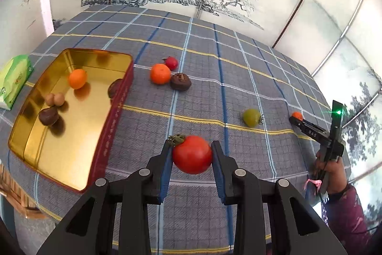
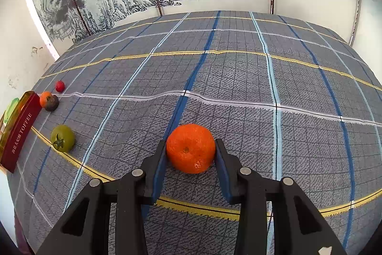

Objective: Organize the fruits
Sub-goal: 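Carry the red tomato over the tin and lower it with the left gripper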

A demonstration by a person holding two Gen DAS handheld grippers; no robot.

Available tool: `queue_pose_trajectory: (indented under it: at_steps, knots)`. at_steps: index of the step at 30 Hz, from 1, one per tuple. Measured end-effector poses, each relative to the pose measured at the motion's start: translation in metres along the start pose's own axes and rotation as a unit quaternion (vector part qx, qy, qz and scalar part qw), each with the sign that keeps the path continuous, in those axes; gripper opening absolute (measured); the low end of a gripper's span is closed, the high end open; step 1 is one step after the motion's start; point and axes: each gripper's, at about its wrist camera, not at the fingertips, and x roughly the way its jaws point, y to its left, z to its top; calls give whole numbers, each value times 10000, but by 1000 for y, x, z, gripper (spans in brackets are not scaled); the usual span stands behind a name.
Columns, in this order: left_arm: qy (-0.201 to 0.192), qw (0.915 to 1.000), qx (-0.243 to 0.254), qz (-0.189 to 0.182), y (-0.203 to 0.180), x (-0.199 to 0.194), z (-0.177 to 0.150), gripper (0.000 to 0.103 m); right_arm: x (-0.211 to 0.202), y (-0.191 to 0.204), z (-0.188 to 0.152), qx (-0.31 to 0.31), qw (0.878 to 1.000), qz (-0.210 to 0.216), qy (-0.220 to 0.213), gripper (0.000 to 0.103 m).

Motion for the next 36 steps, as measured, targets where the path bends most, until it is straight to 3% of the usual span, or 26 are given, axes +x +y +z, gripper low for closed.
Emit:
queue_pose_trajectory:
  at_steps: [19, 36]
  knots:
    - [-183, 9993, -235, 207, 27, -27, -8, 33, 1, 1, 0, -48, 10000, -55, 6, 37]
    - [-477, 9954, -118, 824, 47, -55, -8, 33, 1, 2, 1, -70, 9999, -80, 11, 37]
